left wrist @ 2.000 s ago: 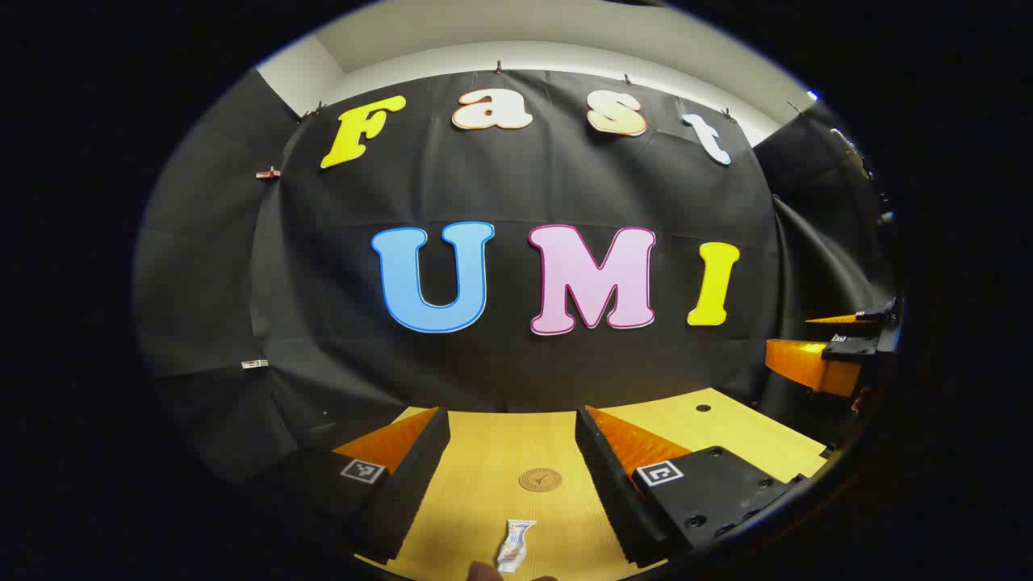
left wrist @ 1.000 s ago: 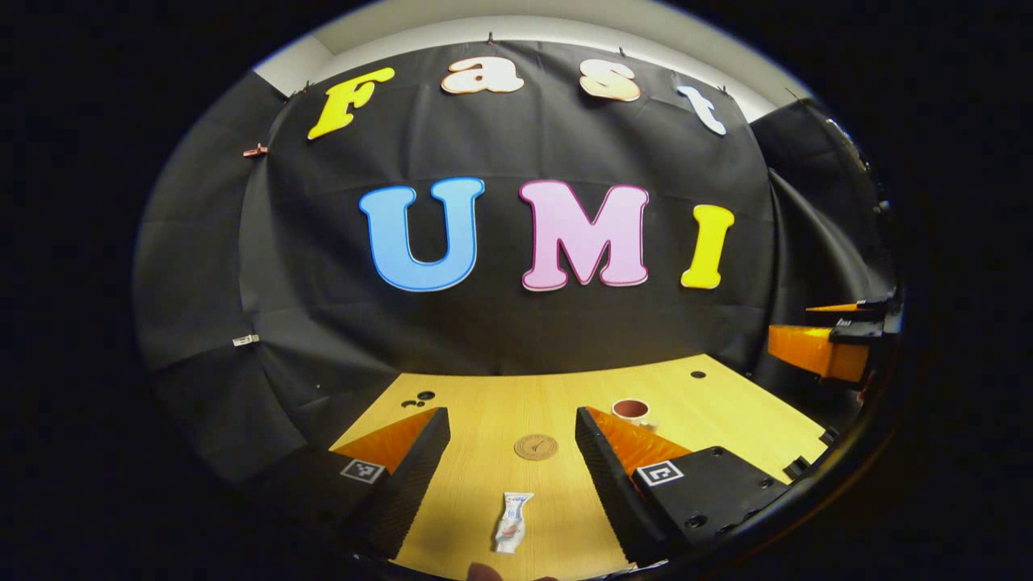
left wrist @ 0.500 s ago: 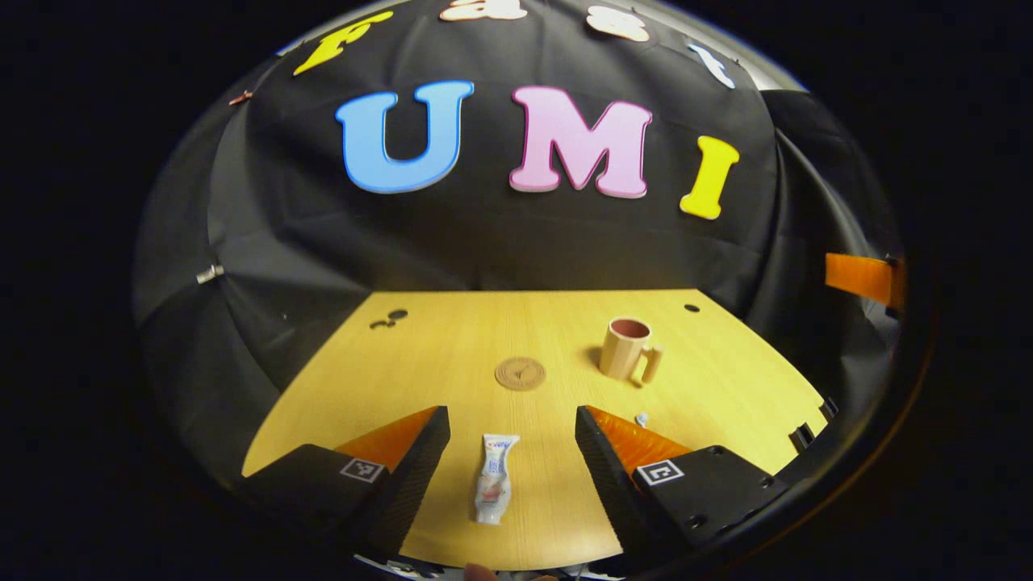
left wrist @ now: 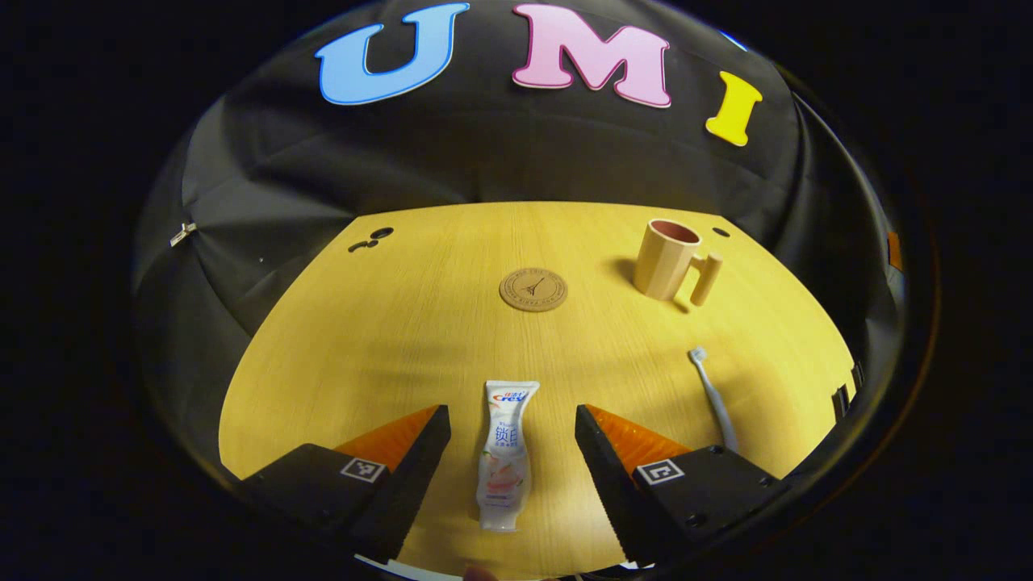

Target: Put the toothbrush and toothpaste on the desktop into the cup, then pick up the cup and place it on the coaster on the desktop.

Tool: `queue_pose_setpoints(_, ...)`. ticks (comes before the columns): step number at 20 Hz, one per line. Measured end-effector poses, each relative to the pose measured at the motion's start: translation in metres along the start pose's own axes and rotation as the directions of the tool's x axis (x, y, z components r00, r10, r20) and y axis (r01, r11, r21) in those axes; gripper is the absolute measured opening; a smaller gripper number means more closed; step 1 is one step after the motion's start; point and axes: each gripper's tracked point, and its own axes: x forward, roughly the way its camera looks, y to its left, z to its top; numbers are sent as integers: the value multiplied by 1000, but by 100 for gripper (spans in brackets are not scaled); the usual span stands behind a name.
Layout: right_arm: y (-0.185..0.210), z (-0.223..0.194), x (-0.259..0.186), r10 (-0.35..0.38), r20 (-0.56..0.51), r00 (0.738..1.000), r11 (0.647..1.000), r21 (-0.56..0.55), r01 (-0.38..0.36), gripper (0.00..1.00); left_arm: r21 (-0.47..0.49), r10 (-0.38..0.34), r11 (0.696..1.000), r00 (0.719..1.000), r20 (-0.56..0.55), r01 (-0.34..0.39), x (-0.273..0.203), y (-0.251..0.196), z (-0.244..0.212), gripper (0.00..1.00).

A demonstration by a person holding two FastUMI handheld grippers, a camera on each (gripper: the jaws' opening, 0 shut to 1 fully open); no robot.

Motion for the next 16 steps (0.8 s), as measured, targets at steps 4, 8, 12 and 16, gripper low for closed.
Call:
queue_pose_setpoints(4,-3,-15,21,-1,-46,999,1000,3,2,96,16,-6,1000,997,-77,7,17,2,-19,95)
queue_pose_setpoints(8,0,-32,37,8,-96,995,1000,15,-6,96,40,-6,999,992,-126,11,28,4,-30,88)
queue_pose_setpoints(12,10,-50,50,42,-156,987,999,28,-38,96,-5,-12,1000,981,-194,11,37,6,-50,72)
queue_pose_setpoints(16,18,-81,71,69,-242,968,998,25,-65,96,21,-20,999,985,-170,24,39,4,-47,58)
